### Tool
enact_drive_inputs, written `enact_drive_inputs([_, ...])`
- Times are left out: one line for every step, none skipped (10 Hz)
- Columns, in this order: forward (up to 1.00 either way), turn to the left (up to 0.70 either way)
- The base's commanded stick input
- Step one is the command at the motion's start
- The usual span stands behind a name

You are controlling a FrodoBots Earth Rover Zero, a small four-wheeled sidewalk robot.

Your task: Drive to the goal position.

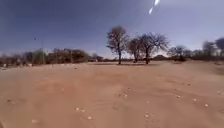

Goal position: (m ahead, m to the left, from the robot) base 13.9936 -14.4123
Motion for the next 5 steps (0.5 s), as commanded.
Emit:
enact_drive_inputs([1.0,0.0])
enact_drive_inputs([1.0,0.0])
enact_drive_inputs([1.0,0.0])
enact_drive_inputs([1.0,0.0])
enact_drive_inputs([1.0,0.0])
